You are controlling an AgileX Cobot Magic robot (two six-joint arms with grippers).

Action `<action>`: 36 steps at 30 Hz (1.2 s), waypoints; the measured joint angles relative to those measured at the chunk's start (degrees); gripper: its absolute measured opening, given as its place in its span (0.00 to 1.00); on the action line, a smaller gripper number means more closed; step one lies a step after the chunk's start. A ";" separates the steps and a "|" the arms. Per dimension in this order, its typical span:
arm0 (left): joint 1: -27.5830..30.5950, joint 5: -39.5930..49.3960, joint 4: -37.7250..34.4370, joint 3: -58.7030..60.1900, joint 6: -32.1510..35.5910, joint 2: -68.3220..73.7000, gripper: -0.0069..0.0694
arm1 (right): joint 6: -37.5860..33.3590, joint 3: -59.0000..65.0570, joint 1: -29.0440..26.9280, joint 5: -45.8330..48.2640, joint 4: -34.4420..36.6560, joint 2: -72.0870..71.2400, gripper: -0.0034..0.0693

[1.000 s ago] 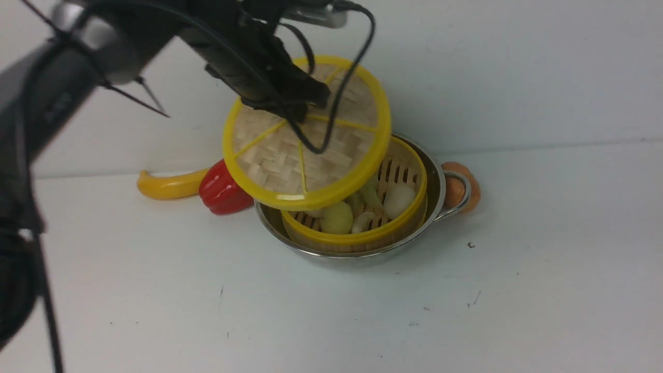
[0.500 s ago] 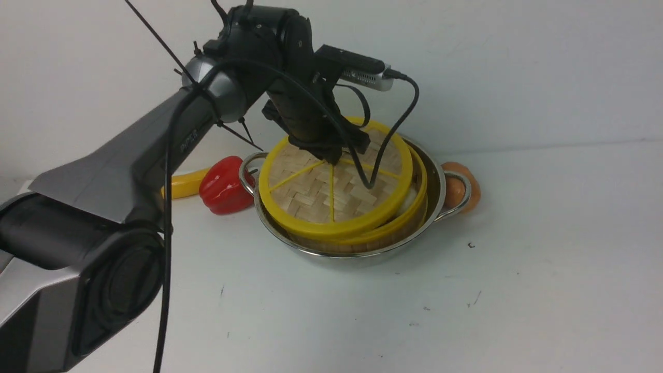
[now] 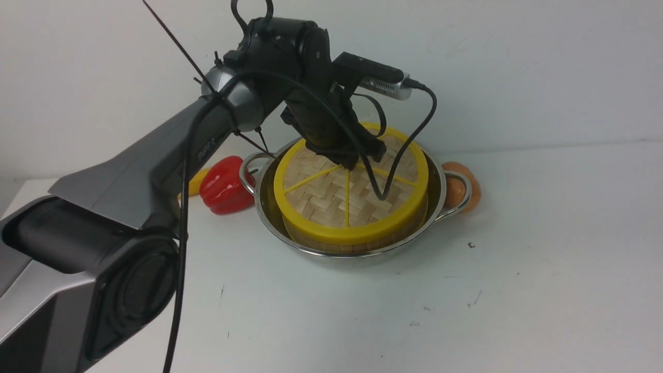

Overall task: Place the steamer in the pot on the white table, and put the lid on the steamer.
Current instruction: 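Place the yellow bamboo steamer lid onto the steamer in the pot with the left gripper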

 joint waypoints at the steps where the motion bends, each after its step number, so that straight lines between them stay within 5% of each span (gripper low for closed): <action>1: 0.00 -0.04 0.00 0.00 0.00 0.00 0.24 | 0.00 0.00 0.00 0.00 0.00 0.00 0.39; 36: 0.00 -1.92 -0.45 -0.42 0.10 0.95 0.24 | 0.00 0.00 0.00 0.00 -0.01 0.00 0.39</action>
